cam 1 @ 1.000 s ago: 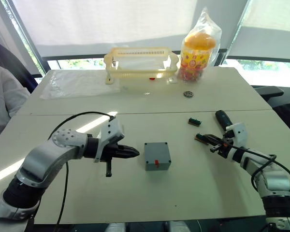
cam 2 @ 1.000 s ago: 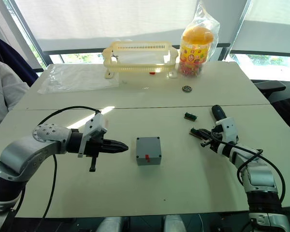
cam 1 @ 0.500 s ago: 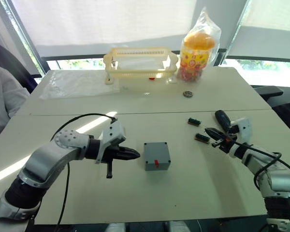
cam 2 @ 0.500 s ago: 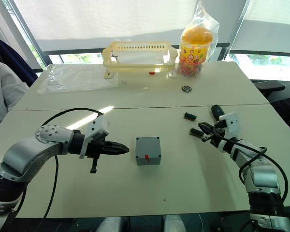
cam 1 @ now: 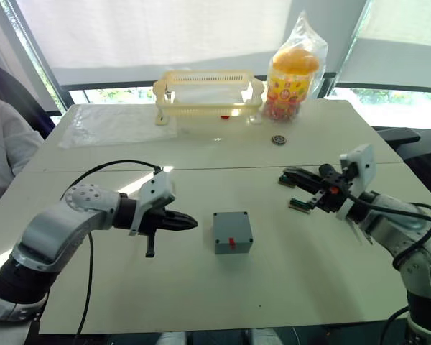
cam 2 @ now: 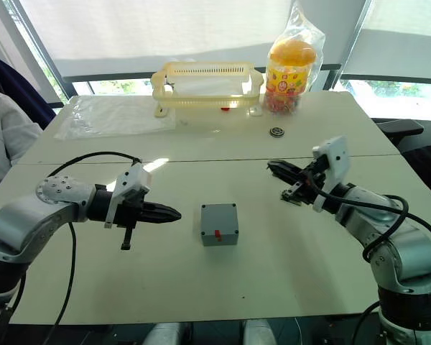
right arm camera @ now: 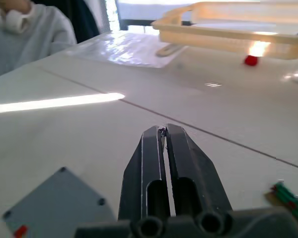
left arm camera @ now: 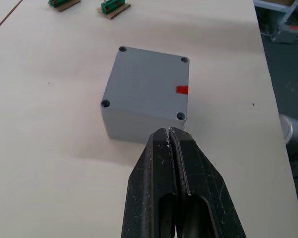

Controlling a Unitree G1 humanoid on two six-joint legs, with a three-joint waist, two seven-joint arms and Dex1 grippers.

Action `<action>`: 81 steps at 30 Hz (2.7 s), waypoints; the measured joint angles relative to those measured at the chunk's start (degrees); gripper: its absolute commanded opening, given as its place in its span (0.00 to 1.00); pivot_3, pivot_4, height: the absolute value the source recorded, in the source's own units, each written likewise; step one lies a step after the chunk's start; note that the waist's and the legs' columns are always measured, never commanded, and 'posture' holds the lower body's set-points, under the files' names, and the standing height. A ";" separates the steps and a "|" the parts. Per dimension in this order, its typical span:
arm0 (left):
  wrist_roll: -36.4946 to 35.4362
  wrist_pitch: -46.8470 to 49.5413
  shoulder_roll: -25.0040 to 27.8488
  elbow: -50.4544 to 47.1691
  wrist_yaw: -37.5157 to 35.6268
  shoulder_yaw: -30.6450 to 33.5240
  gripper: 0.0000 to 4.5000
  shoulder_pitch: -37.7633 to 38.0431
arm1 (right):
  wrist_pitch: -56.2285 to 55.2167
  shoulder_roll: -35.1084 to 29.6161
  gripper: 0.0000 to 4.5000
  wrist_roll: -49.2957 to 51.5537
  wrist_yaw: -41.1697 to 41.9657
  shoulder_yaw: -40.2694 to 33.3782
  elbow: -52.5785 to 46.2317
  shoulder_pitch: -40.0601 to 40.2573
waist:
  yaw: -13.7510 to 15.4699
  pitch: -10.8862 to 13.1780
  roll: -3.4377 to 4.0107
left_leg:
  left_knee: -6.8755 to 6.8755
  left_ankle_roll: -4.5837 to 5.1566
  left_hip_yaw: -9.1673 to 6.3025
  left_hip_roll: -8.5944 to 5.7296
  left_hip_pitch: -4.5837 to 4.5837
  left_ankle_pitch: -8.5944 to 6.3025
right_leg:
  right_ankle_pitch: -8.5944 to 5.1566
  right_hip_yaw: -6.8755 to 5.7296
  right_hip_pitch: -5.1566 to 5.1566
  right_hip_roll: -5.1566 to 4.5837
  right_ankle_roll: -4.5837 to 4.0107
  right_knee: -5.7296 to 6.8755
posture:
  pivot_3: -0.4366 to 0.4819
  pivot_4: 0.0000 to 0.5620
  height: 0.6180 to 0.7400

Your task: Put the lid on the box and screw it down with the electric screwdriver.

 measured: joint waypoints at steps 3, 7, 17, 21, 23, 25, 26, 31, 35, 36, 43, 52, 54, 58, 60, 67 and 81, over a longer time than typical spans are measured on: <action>-0.04 0.00 0.47 0.01 -0.19 0.04 0.00 0.14 | -0.08 1.99 0.01 -1.00 -0.31 5.27 -0.89 1.56 | 0.16 0.00 0.00 | 0.06 0.00 0.01 -0.02 -0.03 0.00 | 0.00 0.00 -0.01 -0.02 -0.01 0.00 | 0.48 0.27 1.00; -0.24 0.09 0.47 -0.04 0.41 0.38 0.00 0.12 | -3.07 2.04 0.01 -4.40 0.38 9.45 -0.21 2.76 | 0.05 0.00 0.00 | 0.07 0.00 0.03 -0.04 -0.04 0.00 | 0.00 0.02 -0.04 -0.04 0.00 0.01 | 0.48 0.27 1.00; -1.11 1.08 0.47 -2.09 1.10 0.44 0.00 0.12 | -9.57 2.24 0.01 -10.26 3.00 13.68 4.74 3.48 | 0.02 0.00 0.00 | 0.07 0.00 0.02 -0.03 -0.02 0.00 | -0.01 0.02 -0.19 -0.02 -0.01 0.34 | 0.48 0.27 1.00; -1.11 1.14 0.47 -2.09 1.36 0.43 0.00 0.12 | -11.03 3.16 0.01 -11.70 3.45 14.63 5.96 3.54 | 0.00 0.00 0.00 | 0.06 0.00 0.02 -0.03 -0.02 0.00 | -0.01 0.02 -0.19 -0.02 -0.01 0.35 | 0.48 0.27 1.00; -1.11 1.16 0.47 -2.09 1.61 0.43 0.00 0.12 | -11.60 3.53 0.01 -12.13 3.76 14.77 6.64 3.54 | 0.02 0.00 0.00 | 0.07 0.00 0.02 -0.03 -0.03 0.00 | -0.01 0.02 -0.20 -0.02 -0.01 0.35 | 0.48 0.27 1.00; -1.11 1.18 0.47 -2.09 1.73 0.43 0.00 0.12 | -11.70 3.81 0.01 -12.59 3.87 14.78 7.10 3.54 | 0.05 0.00 0.00 | 0.07 0.00 0.03 -0.03 -0.03 0.00 | -0.01 0.02 -0.20 -0.02 -0.01 0.35 | 0.48 0.27 1.00; -1.11 1.19 0.46 -2.09 1.77 0.43 0.00 0.12 | -11.77 3.97 0.01 -12.71 3.88 14.78 7.11 3.55 | 0.04 0.00 0.00 | 0.07 0.00 0.02 -0.03 -0.03 0.00 | -0.01 0.02 -0.20 -0.02 -0.01 0.35 | 0.48 0.27 1.00; -1.11 1.19 0.45 -2.09 2.04 0.42 0.00 0.12 | -12.53 4.40 0.01 -13.74 4.19 15.29 8.34 3.76 | 0.03 0.00 0.00 | 0.07 0.00 0.03 -0.03 -0.03 0.00 | -0.01 0.02 -0.20 -0.02 -0.01 0.35 | 0.48 0.27 1.00; -1.11 1.18 0.45 -2.09 2.06 0.42 0.00 0.21 | -12.87 4.50 0.01 -14.28 4.57 15.38 8.63 3.76 | 0.01 0.00 0.00 | 0.07 0.00 0.02 -0.03 -0.02 0.00 | -0.01 0.02 -0.20 -0.02 -0.01 0.35 | 0.48 0.27 1.00; -1.10 1.18 0.45 -2.09 2.07 0.42 0.00 0.32 | -12.93 4.54 0.01 -14.37 4.61 15.40 8.64 3.76 | 0.01 0.00 0.00 | 0.07 0.00 0.02 -0.03 -0.02 0.00 | -0.01 0.02 -0.20 -0.02 -0.01 0.35 | 0.48 0.27 1.00; -1.04 1.17 0.44 -2.09 2.34 0.42 0.00 0.88 | -13.34 5.39 0.01 -15.04 4.94 15.61 9.49 3.79 | 0.02 0.00 0.00 | 0.07 0.00 0.02 -0.03 -0.03 0.00 | -0.01 0.02 -0.20 -0.02 -0.01 0.36 | 0.48 0.27 1.00; -1.04 1.13 0.42 -2.09 2.48 0.42 0.00 0.88 | -13.35 5.95 0.07 -15.78 5.61 15.74 10.38 3.78 | 0.02 0.00 0.00 | 0.07 0.00 0.02 -0.03 -0.02 0.00 | -0.01 0.02 -0.20 -0.02 -0.01 0.36 | 0.48 0.27 1.00; -1.04 1.12 0.39 -2.09 2.48 0.42 0.00 0.85 | -13.46 5.96 0.21 -16.20 5.70 15.74 10.47 3.77 | 0.02 0.00 0.00 | 0.07 0.00 0.02 -0.03 -0.02 0.00 | -0.01 0.02 -0.20 -0.02 -0.01 0.36 | 0.48 0.27 1.00; -1.98 1.29 -1.27 -2.02 2.79 0.44 0.00 0.10 | -13.56 6.53 0.67 -15.89 6.11 15.56 10.61 3.72 | 0.08 0.00 0.00 | 0.08 0.00 0.02 -0.03 -0.03 0.00 | -0.01 0.02 -0.20 -0.02 -0.01 0.36 | 0.48 0.27 1.00; -2.86 1.65 -1.54 -2.02 2.96 0.77 0.00 -0.56 | -13.28 6.48 0.91 -15.31 6.15 15.22 10.22 3.68 | 0.02 0.00 -0.01 | 0.08 0.00 0.02 -0.03 -0.03 0.00 | -0.01 0.03 -0.20 -0.02 -0.01 0.36 | 0.48 0.27 1.00; -5.03 2.85 -2.71 -1.56 3.07 2.25 0.00 -2.13 | -9.66 2.86 0.99 -11.40 6.35 8.86 6.85 3.44 | 0.16 0.00 -0.01 | 0.09 0.00 0.02 -0.03 -0.03 0.00 | -0.01 0.02 -0.19 -0.02 -0.01 0.38 | 0.48 0.27 1.00; 5.06 -9.25 -9.64 8.52 -4.66 -9.21 0.00 -12.72 | 28.41 -35.82 0.99 -1.72 16.21 2.50 30.22 -16.59 | -0.15 0.01 0.04 | 0.07 0.02 0.14 -0.04 -0.05 0.00 | -0.09 0.08 -0.28 -0.05 -0.16 0.33 | 0.48 0.27 1.00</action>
